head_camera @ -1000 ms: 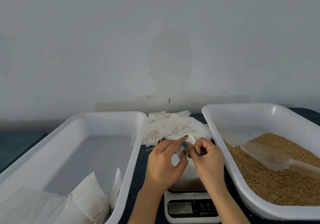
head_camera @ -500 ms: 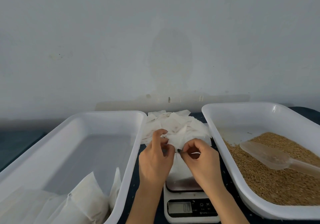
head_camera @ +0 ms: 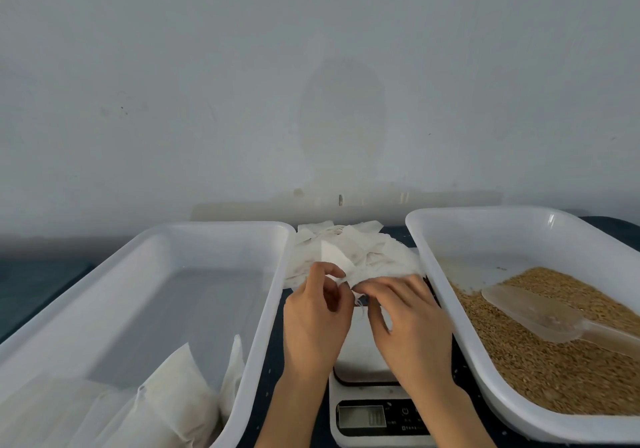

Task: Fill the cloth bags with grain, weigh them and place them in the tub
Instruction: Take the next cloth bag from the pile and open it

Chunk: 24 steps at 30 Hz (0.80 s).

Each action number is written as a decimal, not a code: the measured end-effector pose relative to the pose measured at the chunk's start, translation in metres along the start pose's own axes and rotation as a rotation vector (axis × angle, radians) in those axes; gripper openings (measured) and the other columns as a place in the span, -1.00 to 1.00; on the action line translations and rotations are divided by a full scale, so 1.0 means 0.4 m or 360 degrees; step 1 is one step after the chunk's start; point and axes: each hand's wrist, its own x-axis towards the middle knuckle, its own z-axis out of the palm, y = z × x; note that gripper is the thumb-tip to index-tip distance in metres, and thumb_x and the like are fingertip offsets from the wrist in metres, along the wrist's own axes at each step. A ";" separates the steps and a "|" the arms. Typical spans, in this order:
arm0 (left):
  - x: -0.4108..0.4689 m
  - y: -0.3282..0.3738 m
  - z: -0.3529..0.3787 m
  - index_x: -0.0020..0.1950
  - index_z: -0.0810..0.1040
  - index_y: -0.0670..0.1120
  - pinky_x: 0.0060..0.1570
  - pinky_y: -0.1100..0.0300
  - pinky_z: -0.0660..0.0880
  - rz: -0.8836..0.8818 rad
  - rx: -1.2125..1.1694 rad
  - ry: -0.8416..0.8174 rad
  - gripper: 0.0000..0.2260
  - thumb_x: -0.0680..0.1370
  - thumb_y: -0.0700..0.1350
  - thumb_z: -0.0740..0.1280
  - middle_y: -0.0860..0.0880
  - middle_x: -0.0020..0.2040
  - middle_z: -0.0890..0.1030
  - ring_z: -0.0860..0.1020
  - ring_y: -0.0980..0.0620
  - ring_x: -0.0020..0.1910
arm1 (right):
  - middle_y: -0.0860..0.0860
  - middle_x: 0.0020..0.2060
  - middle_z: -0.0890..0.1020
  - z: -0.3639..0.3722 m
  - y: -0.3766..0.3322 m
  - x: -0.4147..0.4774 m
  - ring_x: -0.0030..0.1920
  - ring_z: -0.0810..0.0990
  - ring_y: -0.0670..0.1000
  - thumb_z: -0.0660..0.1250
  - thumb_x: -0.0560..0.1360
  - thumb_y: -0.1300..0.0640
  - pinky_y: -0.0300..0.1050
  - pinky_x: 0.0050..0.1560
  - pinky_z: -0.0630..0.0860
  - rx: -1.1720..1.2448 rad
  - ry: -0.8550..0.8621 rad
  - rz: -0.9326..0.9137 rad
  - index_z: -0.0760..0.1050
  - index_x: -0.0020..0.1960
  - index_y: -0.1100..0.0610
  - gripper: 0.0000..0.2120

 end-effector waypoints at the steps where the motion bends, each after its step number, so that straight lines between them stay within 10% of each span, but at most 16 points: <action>1: 0.002 -0.001 -0.001 -0.01 0.54 -0.05 -0.37 0.33 0.50 -0.0065 -0.0078 0.0011 -0.85 0.49 -0.25 0.43 0.12 -0.40 0.57 0.57 0.13 -0.37 | -0.21 -0.08 0.66 0.001 -0.002 -0.002 -0.04 0.54 -0.08 0.42 0.41 0.26 -0.28 -0.24 0.50 -0.0007 -0.0018 -0.0033 0.64 0.01 -0.03 -0.75; 11: 0.006 0.000 -0.007 -0.06 0.54 0.08 -0.24 0.28 0.52 -0.0179 -0.0415 -0.0114 -0.82 0.47 -0.21 0.40 0.13 -0.20 0.61 0.59 0.07 -0.22 | -0.14 0.05 0.68 -0.005 -0.007 0.006 0.08 0.60 0.00 0.52 0.41 0.05 -0.17 -0.28 0.60 -0.0097 -0.0269 0.0017 0.64 -0.06 0.01 -0.86; 18: -0.001 -0.031 0.008 0.53 0.23 -0.01 0.50 0.11 0.16 0.0386 -0.0083 -0.0483 -0.24 0.38 -0.15 0.45 0.05 0.50 0.24 0.15 -0.02 0.55 | -0.12 0.04 0.68 -0.017 -0.008 0.014 0.09 0.61 0.01 0.55 0.38 0.08 -0.15 -0.35 0.59 -0.0050 -0.0260 0.0024 0.60 -0.17 0.03 -0.87; 24: 0.003 -0.052 0.014 0.23 0.55 -0.20 0.23 -0.10 0.49 0.0389 0.0070 -0.0305 -0.54 0.35 -0.20 0.49 -0.02 0.19 0.60 0.54 -0.07 0.24 | -0.15 0.03 0.68 -0.019 -0.010 0.014 0.23 0.53 -0.01 0.52 0.39 0.08 -0.16 -0.01 0.59 0.0080 -0.0278 -0.0199 0.61 -0.17 -0.02 -0.91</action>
